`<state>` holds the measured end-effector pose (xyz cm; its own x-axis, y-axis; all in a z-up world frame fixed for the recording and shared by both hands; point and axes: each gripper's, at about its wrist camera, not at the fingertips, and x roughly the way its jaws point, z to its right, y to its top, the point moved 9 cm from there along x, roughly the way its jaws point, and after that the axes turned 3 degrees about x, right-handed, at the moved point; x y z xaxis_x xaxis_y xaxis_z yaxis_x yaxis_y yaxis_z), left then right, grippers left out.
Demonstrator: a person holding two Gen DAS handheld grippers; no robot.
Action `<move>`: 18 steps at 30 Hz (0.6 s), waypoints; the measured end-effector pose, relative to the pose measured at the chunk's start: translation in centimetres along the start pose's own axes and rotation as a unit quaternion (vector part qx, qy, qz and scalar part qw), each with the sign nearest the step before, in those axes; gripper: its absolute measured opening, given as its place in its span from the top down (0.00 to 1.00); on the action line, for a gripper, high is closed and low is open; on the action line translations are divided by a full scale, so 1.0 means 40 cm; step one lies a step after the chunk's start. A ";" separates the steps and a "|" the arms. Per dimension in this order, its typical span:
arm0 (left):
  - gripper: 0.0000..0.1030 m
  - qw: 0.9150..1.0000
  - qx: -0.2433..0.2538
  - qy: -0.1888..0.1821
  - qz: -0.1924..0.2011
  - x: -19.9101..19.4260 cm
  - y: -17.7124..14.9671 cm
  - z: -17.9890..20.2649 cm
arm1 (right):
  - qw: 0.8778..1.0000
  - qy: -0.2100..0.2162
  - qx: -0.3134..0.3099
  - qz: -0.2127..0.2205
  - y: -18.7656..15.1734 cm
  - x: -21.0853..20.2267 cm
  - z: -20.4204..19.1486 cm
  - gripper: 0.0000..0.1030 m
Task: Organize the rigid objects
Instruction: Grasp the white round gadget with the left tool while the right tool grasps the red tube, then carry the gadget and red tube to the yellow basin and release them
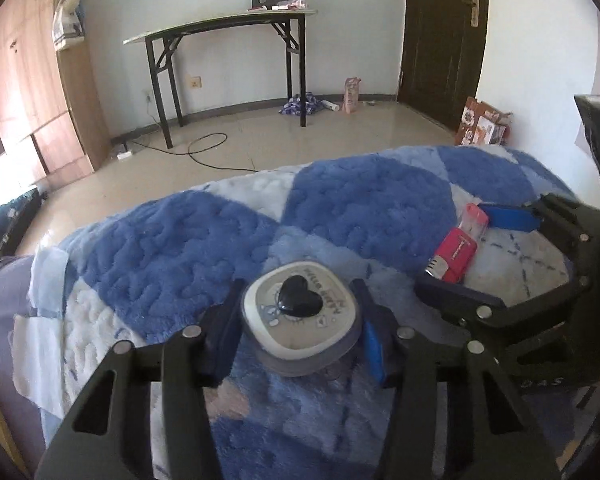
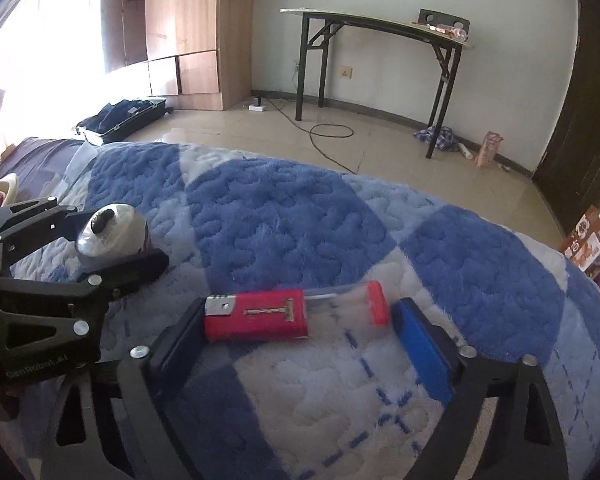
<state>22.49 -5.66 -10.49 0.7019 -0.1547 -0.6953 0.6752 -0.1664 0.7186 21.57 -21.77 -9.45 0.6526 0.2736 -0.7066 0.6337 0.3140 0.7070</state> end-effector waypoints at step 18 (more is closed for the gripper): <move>0.49 0.998 -0.004 0.014 0.066 -0.294 -0.039 -0.060 | 0.998 0.054 0.016 0.026 0.008 -0.035 -0.010 0.20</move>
<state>13.72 -1.24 -3.41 0.7916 -0.1466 -0.5932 0.5775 -0.1378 0.8047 20.69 -21.69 -8.26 0.6370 0.3858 -0.6674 0.6151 0.2675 0.7417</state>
